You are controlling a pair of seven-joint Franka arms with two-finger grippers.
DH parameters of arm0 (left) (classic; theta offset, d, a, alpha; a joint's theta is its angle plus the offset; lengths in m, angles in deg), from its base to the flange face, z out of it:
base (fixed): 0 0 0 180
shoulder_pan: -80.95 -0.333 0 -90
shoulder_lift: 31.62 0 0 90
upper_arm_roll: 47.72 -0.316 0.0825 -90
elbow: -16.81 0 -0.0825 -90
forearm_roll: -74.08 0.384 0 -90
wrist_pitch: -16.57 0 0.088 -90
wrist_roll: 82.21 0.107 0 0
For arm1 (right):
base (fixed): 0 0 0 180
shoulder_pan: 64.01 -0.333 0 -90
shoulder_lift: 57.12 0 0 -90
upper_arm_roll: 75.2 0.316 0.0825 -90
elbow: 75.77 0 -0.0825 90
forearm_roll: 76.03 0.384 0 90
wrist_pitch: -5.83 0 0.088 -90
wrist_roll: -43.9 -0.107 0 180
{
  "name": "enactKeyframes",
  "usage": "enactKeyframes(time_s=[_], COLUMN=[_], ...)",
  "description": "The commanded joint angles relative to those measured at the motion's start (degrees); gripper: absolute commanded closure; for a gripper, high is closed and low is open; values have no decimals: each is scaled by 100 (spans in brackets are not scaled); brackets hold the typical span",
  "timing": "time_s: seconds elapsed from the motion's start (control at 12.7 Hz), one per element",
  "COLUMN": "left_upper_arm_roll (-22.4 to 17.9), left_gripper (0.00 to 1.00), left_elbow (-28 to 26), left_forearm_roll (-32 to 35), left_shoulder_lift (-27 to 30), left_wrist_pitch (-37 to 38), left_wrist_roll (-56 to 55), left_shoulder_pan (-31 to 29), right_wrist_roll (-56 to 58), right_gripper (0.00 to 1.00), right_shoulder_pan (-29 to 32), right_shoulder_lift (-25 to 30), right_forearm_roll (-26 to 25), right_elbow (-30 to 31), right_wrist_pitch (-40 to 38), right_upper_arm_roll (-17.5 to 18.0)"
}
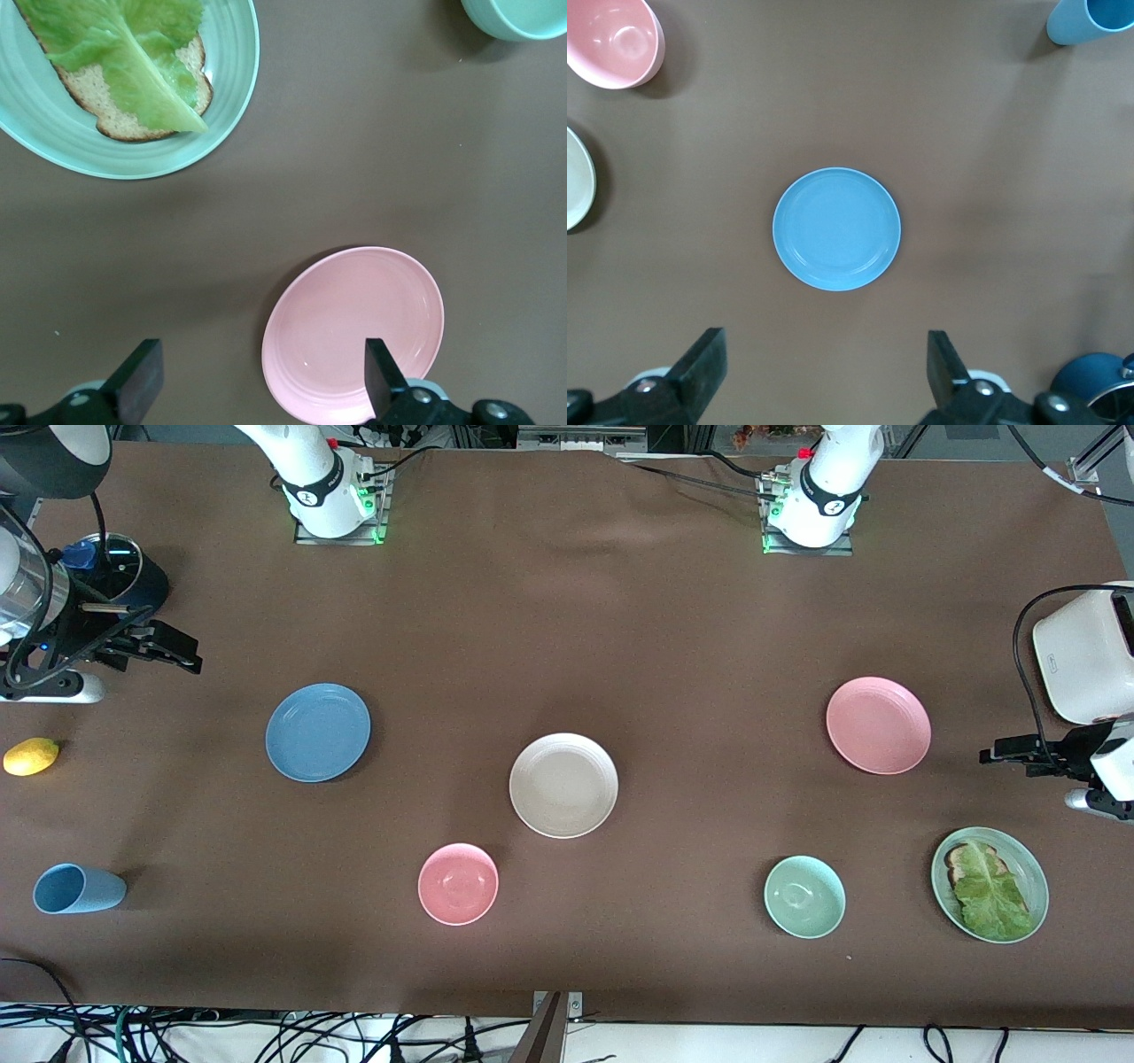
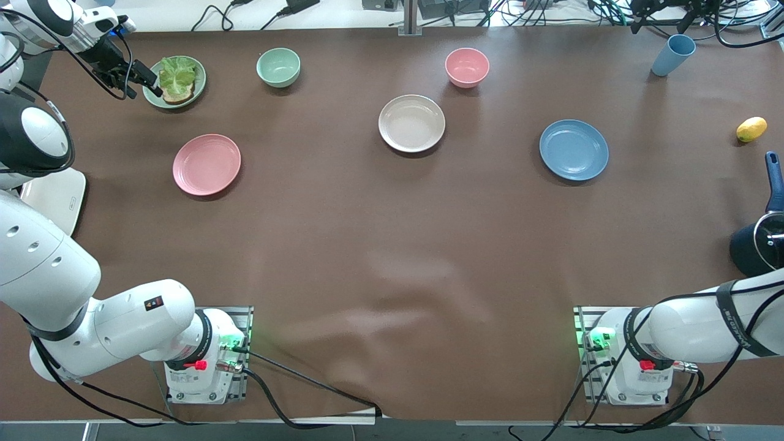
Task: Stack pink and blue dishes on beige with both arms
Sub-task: 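Move the left gripper down toward the large pink plate's rim, then grip the large pink plate's rim with the left gripper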
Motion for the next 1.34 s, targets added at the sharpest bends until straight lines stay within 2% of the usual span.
enactKeyframes(time_s=[0.0, 0.24, 0.47, 0.71, 0.86, 1.26], left_upper_arm_roll=[56, 47, 21, -110, -146, -155], left_gripper=[0, 0, 0, 0, 0, 0], left_elbow=[-322, -1033, -1402, -2692, -3388, -3978], left_forearm_roll=[-319, -671, -698, -961, -1015, -1120], left_shoulder_lift=[78, 122, 296, 1104, 1413, 1537], left_wrist_pitch=[-155, -1075, -1263, -2043, -2509, -2914], left_wrist_roll=[178, 1044, 1311, 1303, 1311, 2048], left_shoulder_pan=[-64, -144, -144, 66, 76, -293], right_wrist_roll=[35, 44, 44, 35, 44, 35], right_gripper=[0, 0, 0, 0, 0, 0], right_shoulder_pan=[16, 16, 16, 16, 16, 16], right_shoulder_lift=[68, 50, 50, 50, 50, 50], right_forearm_roll=[90, 90, 90, 90, 90, 90], right_elbow=[28, 28, 28, 28, 28, 28], right_wrist_pitch=[0, 9, 0, 0, -9, -18], right_upper_arm_roll=[-1, -27, -27, -27, -27, -27])
